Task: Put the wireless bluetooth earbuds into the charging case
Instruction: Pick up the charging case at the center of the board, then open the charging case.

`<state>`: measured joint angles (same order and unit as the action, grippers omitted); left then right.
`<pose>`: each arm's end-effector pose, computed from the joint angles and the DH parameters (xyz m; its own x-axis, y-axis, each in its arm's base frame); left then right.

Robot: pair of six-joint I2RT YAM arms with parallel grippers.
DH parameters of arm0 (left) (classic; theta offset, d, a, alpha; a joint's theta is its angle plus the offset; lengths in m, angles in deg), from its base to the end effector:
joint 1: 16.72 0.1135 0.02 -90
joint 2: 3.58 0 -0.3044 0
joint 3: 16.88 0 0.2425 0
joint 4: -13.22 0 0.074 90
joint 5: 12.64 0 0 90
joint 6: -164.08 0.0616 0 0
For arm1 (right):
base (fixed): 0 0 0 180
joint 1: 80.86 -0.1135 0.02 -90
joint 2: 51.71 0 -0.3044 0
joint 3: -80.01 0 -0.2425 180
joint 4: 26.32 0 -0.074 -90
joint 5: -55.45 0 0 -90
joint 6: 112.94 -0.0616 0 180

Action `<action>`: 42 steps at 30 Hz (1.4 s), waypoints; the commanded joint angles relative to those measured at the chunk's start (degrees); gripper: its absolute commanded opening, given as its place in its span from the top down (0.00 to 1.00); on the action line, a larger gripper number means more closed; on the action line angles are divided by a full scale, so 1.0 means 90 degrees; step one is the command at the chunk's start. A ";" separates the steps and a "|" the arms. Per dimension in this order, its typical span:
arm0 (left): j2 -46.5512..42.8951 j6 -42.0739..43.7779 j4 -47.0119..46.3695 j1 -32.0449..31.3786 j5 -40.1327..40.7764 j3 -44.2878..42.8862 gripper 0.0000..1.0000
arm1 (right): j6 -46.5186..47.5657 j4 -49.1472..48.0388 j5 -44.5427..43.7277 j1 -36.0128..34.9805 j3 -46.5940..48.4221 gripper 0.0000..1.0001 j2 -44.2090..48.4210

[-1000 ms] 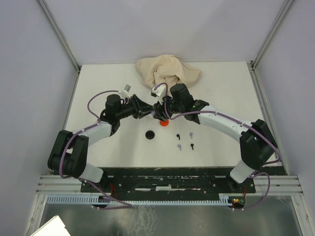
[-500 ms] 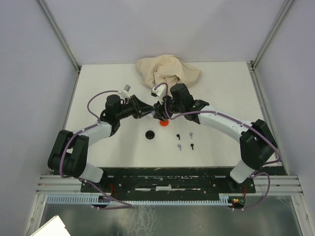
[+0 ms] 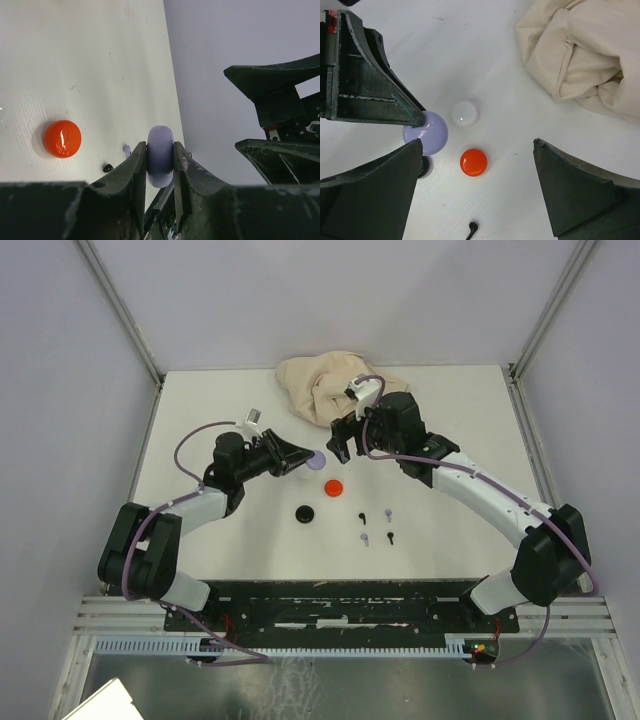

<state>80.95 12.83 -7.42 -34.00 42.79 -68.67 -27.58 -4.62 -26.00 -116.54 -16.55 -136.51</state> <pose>0.2922 -0.1275 0.2592 -0.7752 -0.5149 -0.3660 0.1970 0.3535 -0.9145 0.2863 0.2168 0.3580 -0.3728 -0.1692 -0.9124 -0.6599 0.7396 0.1325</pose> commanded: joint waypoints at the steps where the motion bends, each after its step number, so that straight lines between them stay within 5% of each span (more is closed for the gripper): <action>1: 0.0128 -0.0358 -0.0898 -0.0024 0.0064 -0.0025 0.97 | -0.0348 0.0295 -0.0228 -0.0051 0.0374 0.01 -0.0112; 30: 0.0329 -0.1168 -0.1340 -0.0292 0.0354 -0.0143 0.97 | -0.0598 0.0006 -0.0414 -0.0049 0.0306 0.00 -0.1047; 42: -0.0073 -0.1651 -0.1418 0.0311 0.1307 0.0202 0.97 | -0.1428 0.2107 -0.1570 -0.0388 -0.0893 0.09 0.0333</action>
<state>83.38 0.43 -17.30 -31.20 52.13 -66.45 -36.26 7.49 -35.22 -117.57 -20.66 -138.39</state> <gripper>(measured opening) 0.305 0.928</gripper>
